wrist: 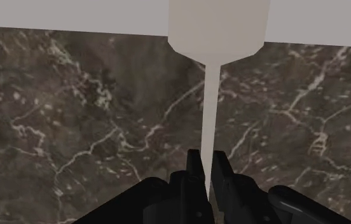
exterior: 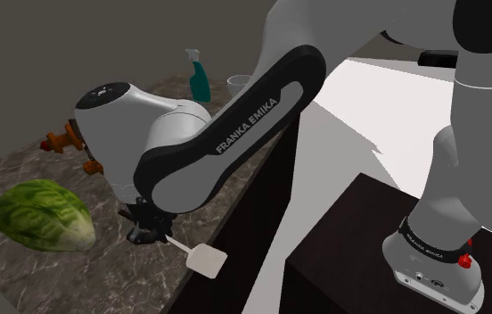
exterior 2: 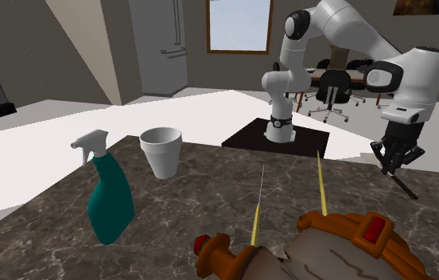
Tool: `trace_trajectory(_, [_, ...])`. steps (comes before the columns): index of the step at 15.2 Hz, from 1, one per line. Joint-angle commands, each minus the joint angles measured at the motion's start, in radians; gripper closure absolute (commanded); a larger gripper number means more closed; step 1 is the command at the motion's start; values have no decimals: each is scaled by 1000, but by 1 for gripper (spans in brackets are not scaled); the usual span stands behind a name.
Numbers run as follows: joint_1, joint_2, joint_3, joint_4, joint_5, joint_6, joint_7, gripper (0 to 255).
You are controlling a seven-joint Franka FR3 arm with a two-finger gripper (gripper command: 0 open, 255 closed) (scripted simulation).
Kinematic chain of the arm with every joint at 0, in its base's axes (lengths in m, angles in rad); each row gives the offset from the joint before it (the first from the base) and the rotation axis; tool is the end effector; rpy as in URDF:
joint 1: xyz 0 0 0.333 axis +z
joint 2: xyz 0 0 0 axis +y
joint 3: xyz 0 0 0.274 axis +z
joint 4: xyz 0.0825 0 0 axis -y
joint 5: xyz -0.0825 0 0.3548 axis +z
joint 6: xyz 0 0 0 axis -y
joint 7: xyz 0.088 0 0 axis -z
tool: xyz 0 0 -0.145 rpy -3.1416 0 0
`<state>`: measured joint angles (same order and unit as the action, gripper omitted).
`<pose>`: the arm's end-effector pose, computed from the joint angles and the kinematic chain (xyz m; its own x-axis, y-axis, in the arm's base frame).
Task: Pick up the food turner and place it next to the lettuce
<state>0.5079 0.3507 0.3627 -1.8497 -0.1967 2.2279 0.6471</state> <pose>0.4013 0.4469 0.2897 0.9483 0.3103 0.0664 0.3110 -0.9504 -0.0005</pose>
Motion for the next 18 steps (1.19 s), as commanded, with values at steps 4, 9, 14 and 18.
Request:
trace_trajectory(4, [0,0,0,0,0,0,0,0])
trace_trajectory(9, [-5,-36,8,21,19,-53,-12,0])
trace_trajectory(14, [-8,-64,14,44,34,-103,-22,0])
trace_trajectory(18, [-8,-64,14,44,34,-103,-22,0])
